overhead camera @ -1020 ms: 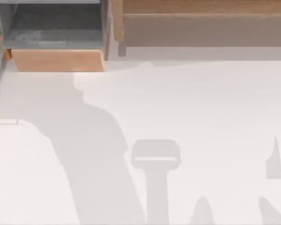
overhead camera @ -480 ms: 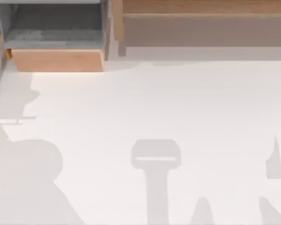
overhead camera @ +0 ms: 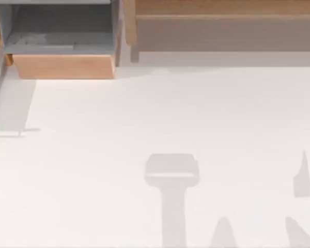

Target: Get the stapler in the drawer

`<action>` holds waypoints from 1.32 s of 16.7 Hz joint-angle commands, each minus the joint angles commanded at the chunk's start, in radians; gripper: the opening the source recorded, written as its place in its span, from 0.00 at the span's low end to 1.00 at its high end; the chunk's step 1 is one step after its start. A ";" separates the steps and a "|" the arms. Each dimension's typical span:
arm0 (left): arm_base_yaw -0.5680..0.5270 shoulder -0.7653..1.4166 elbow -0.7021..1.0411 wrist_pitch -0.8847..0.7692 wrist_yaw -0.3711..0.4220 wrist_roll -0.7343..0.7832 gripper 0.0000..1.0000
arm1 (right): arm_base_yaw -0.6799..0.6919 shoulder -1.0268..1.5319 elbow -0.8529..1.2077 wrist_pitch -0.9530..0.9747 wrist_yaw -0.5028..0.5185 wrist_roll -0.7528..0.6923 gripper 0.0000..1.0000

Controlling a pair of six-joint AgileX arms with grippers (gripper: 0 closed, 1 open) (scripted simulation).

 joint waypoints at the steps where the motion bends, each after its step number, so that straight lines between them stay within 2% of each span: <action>1: 0.011 0.000 -0.089 0.096 0.033 0.022 1.00 | 0.000 0.000 0.000 0.000 0.000 0.000 1.00; 7: -0.010 0.043 -0.544 0.550 0.238 0.083 1.00 | 0.000 0.000 0.000 0.000 0.000 0.000 1.00; 12: -0.110 0.093 -0.740 0.761 0.362 0.077 1.00 | 0.000 0.000 0.000 0.000 0.000 0.000 1.00; 15: -0.140 0.106 -0.770 0.799 0.387 0.073 1.00 | 0.000 0.000 0.000 0.000 0.000 0.000 1.00; 22: -0.150 0.110 -0.754 0.788 0.377 0.072 1.00 | 0.000 0.000 0.000 0.000 0.000 0.000 1.00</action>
